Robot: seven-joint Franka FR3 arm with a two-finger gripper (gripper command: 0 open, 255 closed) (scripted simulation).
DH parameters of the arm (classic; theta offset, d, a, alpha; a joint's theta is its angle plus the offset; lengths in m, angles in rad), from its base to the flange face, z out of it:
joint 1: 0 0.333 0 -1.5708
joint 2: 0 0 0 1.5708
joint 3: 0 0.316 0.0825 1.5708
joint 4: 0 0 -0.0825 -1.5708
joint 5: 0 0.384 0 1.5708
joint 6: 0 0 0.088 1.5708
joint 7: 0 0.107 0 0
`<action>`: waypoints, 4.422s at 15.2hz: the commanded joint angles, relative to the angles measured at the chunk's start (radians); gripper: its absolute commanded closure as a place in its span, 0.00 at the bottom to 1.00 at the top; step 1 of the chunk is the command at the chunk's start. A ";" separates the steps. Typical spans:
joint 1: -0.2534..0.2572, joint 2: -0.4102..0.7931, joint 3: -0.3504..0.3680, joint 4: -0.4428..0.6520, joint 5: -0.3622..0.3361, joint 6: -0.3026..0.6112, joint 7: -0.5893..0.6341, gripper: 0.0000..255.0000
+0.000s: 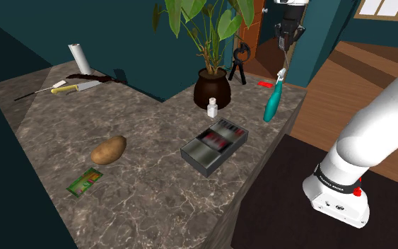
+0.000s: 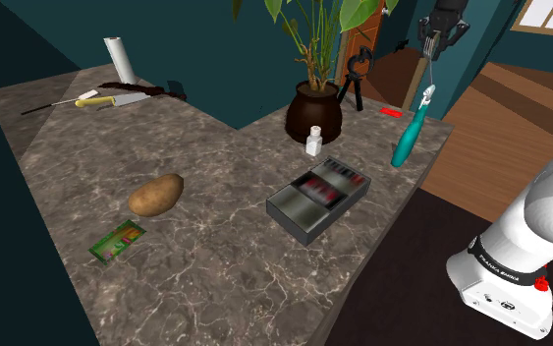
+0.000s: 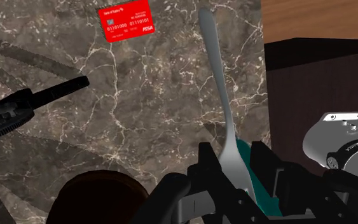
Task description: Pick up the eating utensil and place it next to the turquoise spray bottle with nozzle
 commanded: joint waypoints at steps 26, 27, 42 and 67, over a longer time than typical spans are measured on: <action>-0.008 0.035 -0.022 -0.331 0.011 0.362 -0.027 1.00; -0.008 0.040 -0.024 -0.340 0.013 0.375 -0.030 1.00; -0.005 0.142 -0.042 -0.455 0.072 0.577 -0.084 1.00; -0.008 0.110 -0.041 -0.416 0.050 0.511 -0.071 0.00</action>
